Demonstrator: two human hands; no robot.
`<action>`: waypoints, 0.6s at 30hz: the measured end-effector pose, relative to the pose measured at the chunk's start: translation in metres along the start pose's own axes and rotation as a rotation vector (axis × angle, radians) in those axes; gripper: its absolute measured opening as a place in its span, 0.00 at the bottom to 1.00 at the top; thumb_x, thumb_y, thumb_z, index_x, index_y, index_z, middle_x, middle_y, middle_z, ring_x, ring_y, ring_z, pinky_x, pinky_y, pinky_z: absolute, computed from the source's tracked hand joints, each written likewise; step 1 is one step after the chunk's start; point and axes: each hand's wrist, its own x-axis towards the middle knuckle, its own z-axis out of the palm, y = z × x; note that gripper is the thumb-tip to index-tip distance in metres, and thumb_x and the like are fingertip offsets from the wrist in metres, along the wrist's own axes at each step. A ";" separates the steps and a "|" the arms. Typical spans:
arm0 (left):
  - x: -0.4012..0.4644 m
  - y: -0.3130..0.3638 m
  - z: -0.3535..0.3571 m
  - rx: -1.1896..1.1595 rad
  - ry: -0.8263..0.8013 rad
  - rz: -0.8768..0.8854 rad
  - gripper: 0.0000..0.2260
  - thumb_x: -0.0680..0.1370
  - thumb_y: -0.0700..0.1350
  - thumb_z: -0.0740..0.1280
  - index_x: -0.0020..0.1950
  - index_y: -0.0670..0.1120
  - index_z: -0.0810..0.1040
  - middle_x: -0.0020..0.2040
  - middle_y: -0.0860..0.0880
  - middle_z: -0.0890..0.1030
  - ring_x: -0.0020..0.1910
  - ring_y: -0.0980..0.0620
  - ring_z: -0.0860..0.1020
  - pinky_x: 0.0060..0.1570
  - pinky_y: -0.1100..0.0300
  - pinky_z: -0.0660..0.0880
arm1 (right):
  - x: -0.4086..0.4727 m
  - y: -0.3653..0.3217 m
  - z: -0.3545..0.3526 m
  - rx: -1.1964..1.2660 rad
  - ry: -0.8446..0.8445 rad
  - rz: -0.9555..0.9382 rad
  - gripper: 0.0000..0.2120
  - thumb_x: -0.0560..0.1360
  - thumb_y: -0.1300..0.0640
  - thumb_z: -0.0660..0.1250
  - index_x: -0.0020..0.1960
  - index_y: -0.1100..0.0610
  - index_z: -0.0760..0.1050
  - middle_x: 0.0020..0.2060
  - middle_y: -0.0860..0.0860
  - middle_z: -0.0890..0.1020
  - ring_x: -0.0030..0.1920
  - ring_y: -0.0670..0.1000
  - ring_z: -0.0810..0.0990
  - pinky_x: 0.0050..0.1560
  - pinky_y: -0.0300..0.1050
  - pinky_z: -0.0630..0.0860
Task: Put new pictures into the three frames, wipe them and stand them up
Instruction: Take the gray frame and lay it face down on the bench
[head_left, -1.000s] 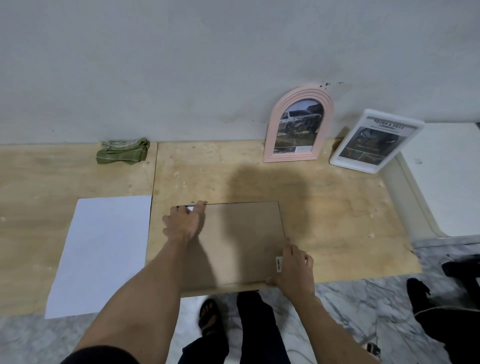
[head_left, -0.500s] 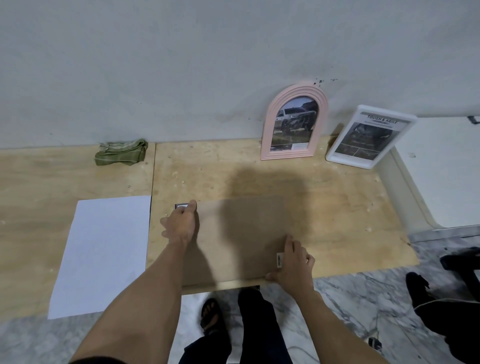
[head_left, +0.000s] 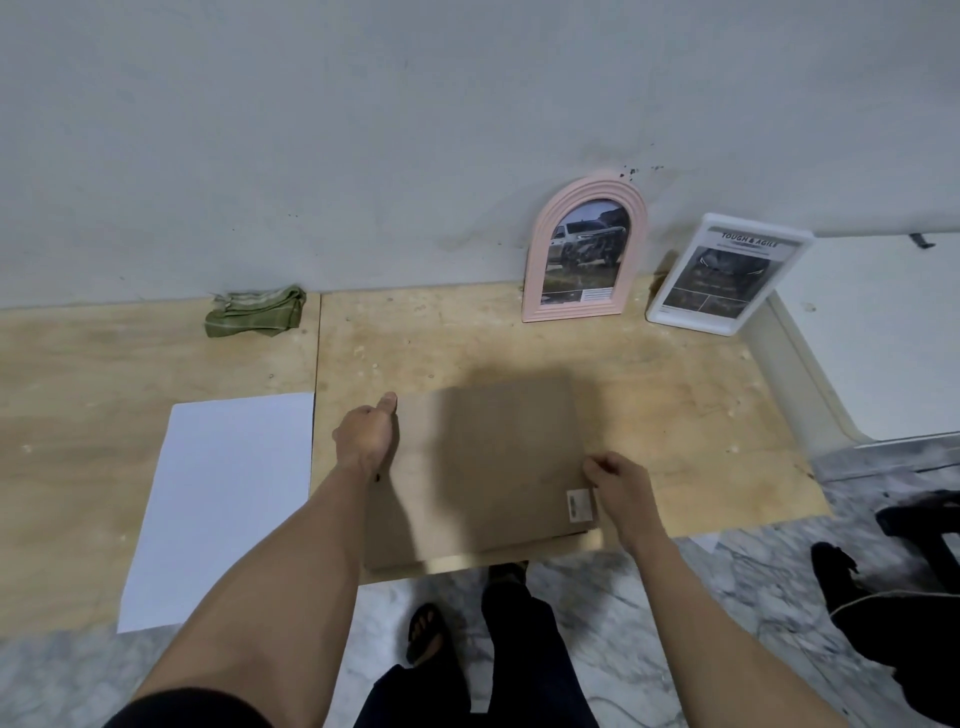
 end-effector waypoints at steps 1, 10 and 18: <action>-0.001 0.002 -0.001 -0.006 -0.008 0.012 0.22 0.79 0.63 0.59 0.45 0.45 0.77 0.58 0.40 0.78 0.61 0.35 0.74 0.60 0.38 0.74 | 0.000 -0.007 -0.006 0.043 -0.013 0.000 0.07 0.76 0.63 0.66 0.42 0.58 0.81 0.40 0.54 0.84 0.42 0.54 0.80 0.42 0.44 0.77; -0.035 0.017 0.020 -0.222 -0.248 0.076 0.13 0.79 0.49 0.67 0.57 0.41 0.80 0.50 0.44 0.82 0.46 0.44 0.80 0.52 0.51 0.76 | 0.030 -0.042 -0.095 0.169 -0.033 0.001 0.07 0.75 0.65 0.67 0.51 0.63 0.82 0.39 0.51 0.82 0.40 0.48 0.77 0.34 0.33 0.73; -0.083 0.034 0.125 -0.207 -0.298 0.056 0.15 0.76 0.30 0.64 0.60 0.43 0.79 0.39 0.44 0.79 0.33 0.48 0.75 0.34 0.59 0.75 | 0.088 -0.023 -0.203 0.079 0.028 0.075 0.09 0.76 0.63 0.68 0.55 0.63 0.80 0.38 0.52 0.78 0.38 0.50 0.71 0.38 0.42 0.69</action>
